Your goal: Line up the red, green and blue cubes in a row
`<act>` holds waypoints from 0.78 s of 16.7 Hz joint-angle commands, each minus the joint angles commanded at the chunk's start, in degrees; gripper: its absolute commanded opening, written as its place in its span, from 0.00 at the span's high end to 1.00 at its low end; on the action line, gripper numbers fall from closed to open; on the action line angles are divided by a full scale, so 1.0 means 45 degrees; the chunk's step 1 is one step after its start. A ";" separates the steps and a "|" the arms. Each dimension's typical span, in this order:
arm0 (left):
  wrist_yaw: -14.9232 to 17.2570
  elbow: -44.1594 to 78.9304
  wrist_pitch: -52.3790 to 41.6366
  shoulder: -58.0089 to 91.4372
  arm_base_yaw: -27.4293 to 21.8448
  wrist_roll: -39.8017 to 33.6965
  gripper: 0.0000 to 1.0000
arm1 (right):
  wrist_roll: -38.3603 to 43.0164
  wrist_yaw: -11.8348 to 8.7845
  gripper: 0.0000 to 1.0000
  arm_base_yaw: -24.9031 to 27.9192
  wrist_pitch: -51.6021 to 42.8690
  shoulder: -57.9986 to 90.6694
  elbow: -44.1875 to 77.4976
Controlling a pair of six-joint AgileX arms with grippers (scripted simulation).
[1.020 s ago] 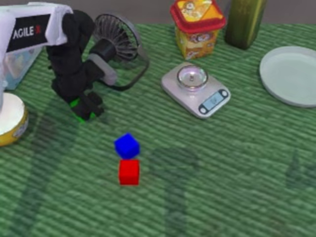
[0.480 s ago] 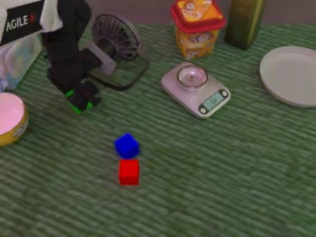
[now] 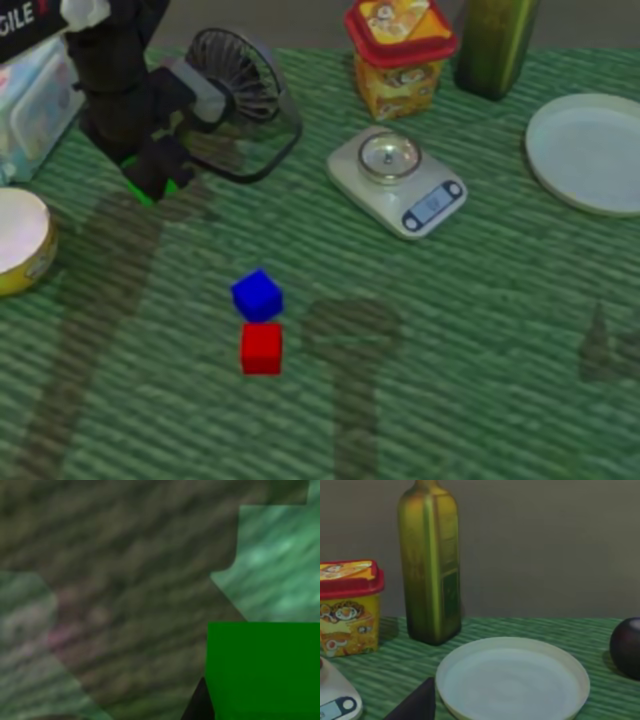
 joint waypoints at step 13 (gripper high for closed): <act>-0.0020 -0.3412 0.0734 -0.2650 -0.6092 0.1631 1.00 | 0.0000 0.0000 0.00 0.0000 0.0000 0.0000 0.0000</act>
